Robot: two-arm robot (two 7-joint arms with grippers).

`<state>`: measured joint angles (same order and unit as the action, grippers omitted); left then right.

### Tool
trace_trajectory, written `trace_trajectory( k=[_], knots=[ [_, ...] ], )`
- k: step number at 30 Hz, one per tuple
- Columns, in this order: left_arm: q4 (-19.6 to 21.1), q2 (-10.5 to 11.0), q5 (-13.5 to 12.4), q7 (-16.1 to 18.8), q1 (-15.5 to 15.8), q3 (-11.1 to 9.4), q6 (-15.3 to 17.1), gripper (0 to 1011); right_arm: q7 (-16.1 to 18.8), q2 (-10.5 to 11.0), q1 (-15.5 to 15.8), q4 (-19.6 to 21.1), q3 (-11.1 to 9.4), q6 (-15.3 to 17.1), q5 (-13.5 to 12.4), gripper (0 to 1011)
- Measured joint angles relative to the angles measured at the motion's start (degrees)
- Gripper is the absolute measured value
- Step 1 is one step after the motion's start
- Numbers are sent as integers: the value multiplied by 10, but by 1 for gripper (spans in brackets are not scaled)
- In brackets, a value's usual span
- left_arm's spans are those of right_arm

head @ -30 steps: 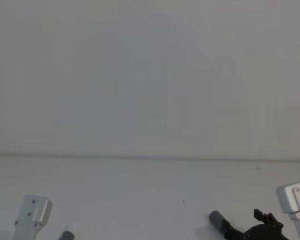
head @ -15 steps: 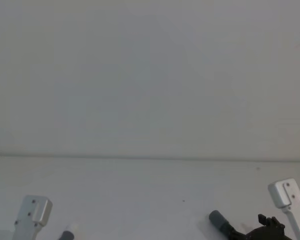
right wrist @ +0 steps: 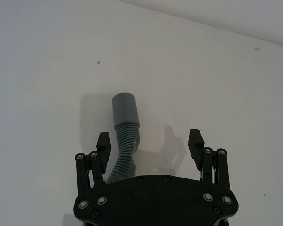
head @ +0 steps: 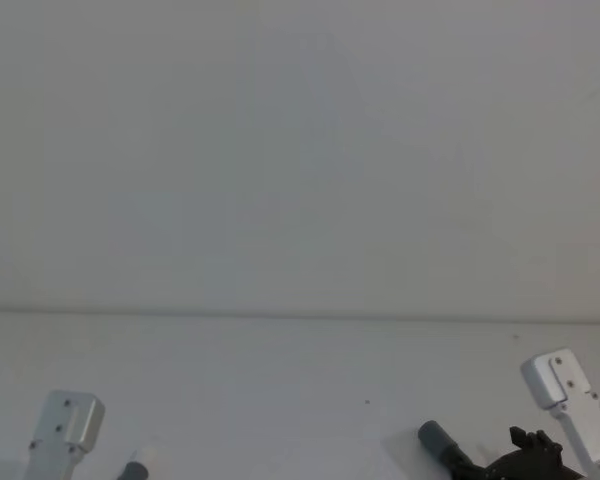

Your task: Use both hands to pick up one end of the pipe from the table, align the ends, and insert them.

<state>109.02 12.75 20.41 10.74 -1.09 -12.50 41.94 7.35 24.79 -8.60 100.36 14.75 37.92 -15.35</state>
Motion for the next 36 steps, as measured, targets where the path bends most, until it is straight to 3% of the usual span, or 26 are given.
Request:
trace_trajectory(
  k=[15, 36],
  knots=[
    [0, 0, 0, 0, 0, 0, 0, 334, -2, -1, 2, 4, 9, 20, 15, 1001],
    [0, 0, 0, 0, 0, 0, 0, 334, -21, -32, 10, 14, 18, 60, 27, 1001]
  ],
)
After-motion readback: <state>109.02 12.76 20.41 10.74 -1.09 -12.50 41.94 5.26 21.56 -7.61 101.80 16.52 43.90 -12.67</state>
